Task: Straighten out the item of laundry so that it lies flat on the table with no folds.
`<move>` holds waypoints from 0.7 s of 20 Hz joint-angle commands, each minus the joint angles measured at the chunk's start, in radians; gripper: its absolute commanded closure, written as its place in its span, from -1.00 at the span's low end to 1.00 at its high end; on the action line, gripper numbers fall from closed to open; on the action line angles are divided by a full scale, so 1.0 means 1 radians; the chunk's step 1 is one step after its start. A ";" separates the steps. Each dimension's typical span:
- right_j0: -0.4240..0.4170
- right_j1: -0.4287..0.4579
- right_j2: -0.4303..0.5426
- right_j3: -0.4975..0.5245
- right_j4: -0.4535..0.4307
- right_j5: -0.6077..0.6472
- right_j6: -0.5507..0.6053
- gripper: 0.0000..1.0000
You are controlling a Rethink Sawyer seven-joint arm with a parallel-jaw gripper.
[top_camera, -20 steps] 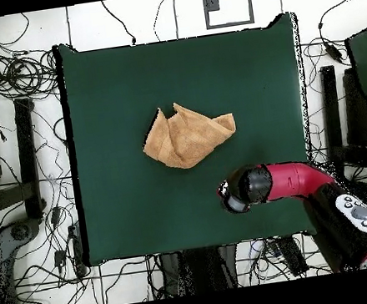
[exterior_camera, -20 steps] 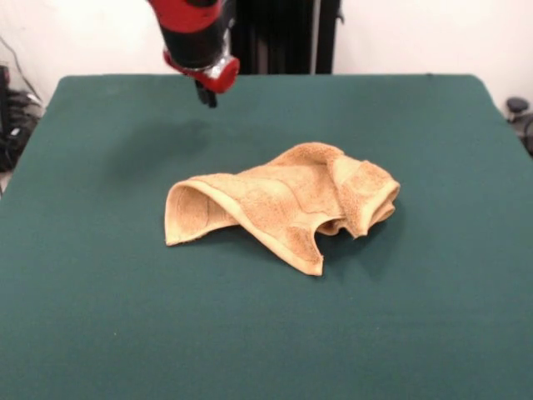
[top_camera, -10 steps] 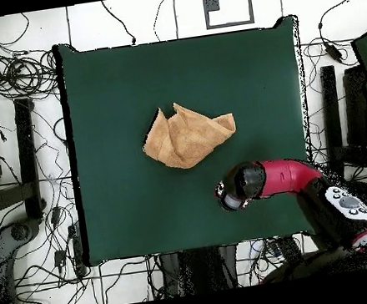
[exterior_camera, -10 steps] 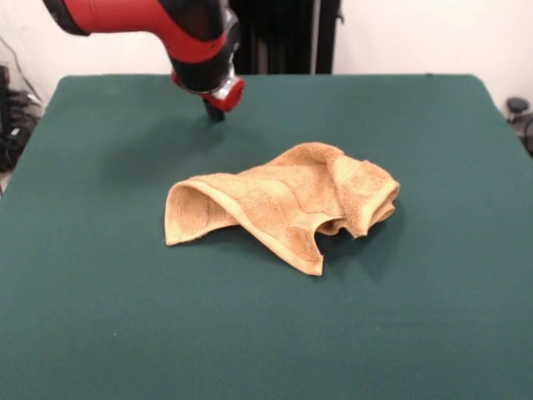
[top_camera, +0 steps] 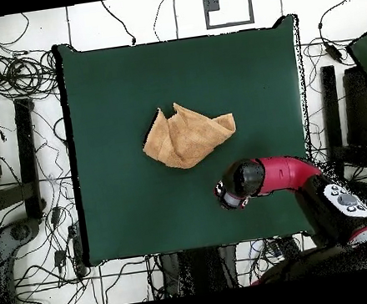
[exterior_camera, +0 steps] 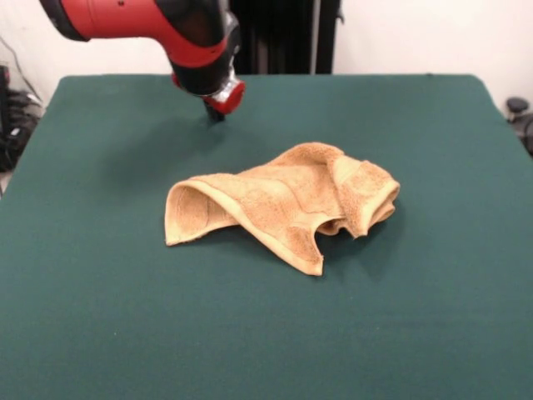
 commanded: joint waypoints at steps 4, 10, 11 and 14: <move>0.131 -0.014 0.067 0.048 -0.028 -0.197 0.039 1.00; 0.157 -0.108 0.079 0.108 0.061 -0.125 0.053 1.00; 0.160 -0.111 0.078 0.112 0.070 -0.125 0.052 1.00; 0.171 -0.118 0.068 0.121 0.085 -0.134 0.053 1.00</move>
